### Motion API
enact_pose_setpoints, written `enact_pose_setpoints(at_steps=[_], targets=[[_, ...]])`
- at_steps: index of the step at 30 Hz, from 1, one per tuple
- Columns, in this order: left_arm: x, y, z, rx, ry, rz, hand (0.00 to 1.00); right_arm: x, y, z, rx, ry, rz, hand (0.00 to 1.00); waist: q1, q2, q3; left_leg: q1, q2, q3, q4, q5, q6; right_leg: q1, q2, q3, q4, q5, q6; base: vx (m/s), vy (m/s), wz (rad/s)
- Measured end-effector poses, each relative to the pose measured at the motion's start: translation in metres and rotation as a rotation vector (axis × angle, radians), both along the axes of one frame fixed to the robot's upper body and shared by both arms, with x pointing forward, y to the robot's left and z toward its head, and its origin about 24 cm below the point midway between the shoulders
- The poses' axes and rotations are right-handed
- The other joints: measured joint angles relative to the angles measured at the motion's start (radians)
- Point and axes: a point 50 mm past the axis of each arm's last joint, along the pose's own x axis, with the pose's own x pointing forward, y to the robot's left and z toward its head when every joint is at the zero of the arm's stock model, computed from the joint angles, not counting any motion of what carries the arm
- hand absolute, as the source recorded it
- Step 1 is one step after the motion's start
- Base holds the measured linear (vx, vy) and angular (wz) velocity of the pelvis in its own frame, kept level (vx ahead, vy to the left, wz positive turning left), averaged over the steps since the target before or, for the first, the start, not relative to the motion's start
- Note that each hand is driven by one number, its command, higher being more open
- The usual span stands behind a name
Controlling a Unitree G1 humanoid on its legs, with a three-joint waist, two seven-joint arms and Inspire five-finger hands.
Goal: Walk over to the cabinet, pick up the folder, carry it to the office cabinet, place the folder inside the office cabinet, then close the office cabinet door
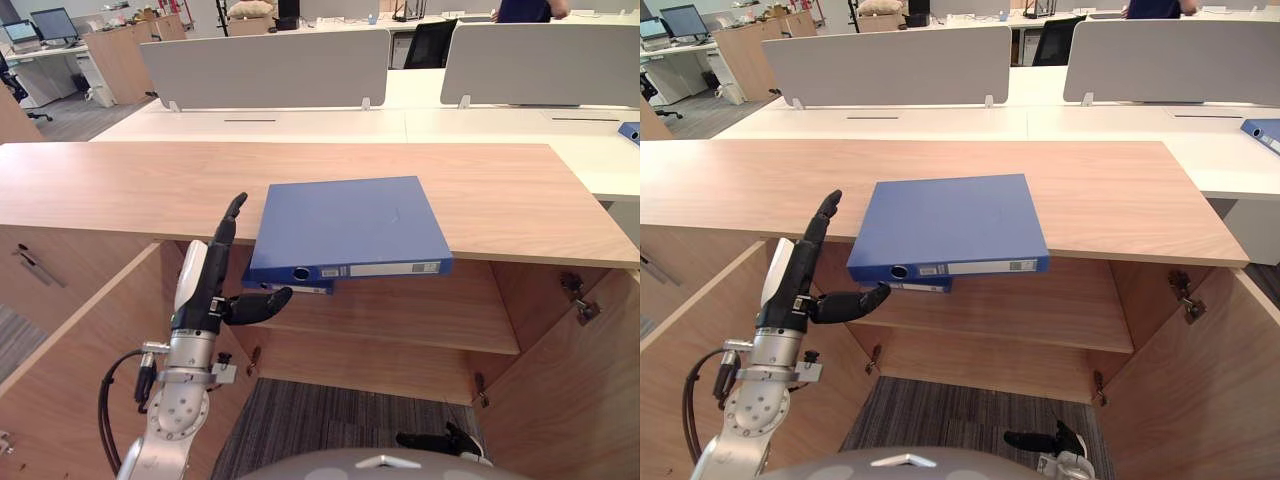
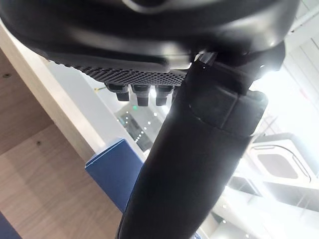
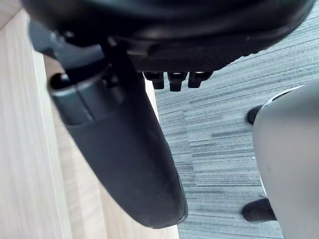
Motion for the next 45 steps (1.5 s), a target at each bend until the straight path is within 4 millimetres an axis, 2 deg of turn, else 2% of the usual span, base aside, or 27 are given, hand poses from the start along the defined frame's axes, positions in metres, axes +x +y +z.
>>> enact_pose_setpoints(at_steps=[9, 15, 23, 30, 31, 36, 40, 45], targets=[[0.009, -0.005, 0.010, 0.132, -0.058, -0.053, 1.00, -0.001, -0.001, 0.000, 0.002, 0.004, -0.022, 1.00, -0.005, 0.000, -0.001, 0.003, 0.000, 0.013, -0.001, 0.000, 0.000, -0.001, 0.001, 0.020, -0.013, 0.013, 0.000, -0.02, 0.008, -0.06], [0.009, -0.008, 0.004, 0.282, -0.045, -0.104, 1.00, -0.001, -0.006, 0.000, -0.005, 0.005, -0.036, 1.00, -0.007, 0.003, 0.001, 0.011, 0.000, 0.013, -0.005, -0.001, 0.001, 0.004, 0.000, 0.020, -0.017, 0.013, 0.000, -0.02, 0.002, -0.01], [0.008, -0.016, -0.008, 0.343, -0.009, -0.151, 1.00, -0.001, -0.007, 0.000, -0.008, 0.004, -0.037, 1.00, -0.014, 0.001, 0.003, 0.011, -0.005, 0.009, -0.006, -0.004, -0.002, 0.007, -0.004, 0.020, -0.030, 0.013, 0.001, 0.00, 0.000, 0.00], [0.011, -0.023, -0.007, 0.387, -0.034, -0.173, 1.00, -0.001, -0.007, 0.000, -0.009, 0.007, -0.038, 1.00, -0.018, -0.009, 0.014, 0.027, -0.006, 0.007, -0.006, -0.016, -0.010, 0.031, -0.004, 0.020, -0.052, 0.013, 0.001, 0.00, 0.000, 0.00], [0.012, -0.023, -0.006, 0.399, -0.043, -0.172, 0.00, 0.000, -0.007, 0.000, -0.010, 0.006, -0.038, 1.00, -0.020, -0.010, 0.017, 0.027, -0.006, 0.005, -0.006, -0.016, -0.010, 0.031, -0.004, 0.021, -0.053, 0.013, 0.001, 0.02, -0.005, -0.04], [0.012, -0.030, -0.007, 0.408, -0.075, -0.148, 0.00, -0.002, -0.009, 0.000, -0.012, 0.011, -0.046, 1.00, -0.025, -0.014, 0.025, 0.027, -0.007, 0.001, -0.006, -0.020, -0.013, 0.035, -0.005, 0.023, -0.059, 0.013, 0.001, 0.01, -0.001, -0.01], [0.016, -0.034, -0.002, 0.350, -0.132, -0.090, 0.00, -0.007, -0.012, 0.000, -0.016, 0.021, -0.060, 1.00, -0.028, -0.014, 0.026, 0.027, -0.007, 0.002, -0.006, -0.021, -0.014, 0.036, -0.005, 0.023, -0.062, 0.013, 0.001, 0.00, 0.000, 0.00], [0.021, -0.038, 0.006, 0.326, -0.204, -0.039, 0.00, -0.010, -0.012, -0.001, -0.014, 0.033, -0.078, 1.00, -0.050, -0.012, 0.024, 0.033, -0.006, 0.008, -0.006, -0.026, -0.015, 0.038, -0.005, 0.030, -0.062, 0.013, 0.001, -0.01, 0.007, -0.03]])
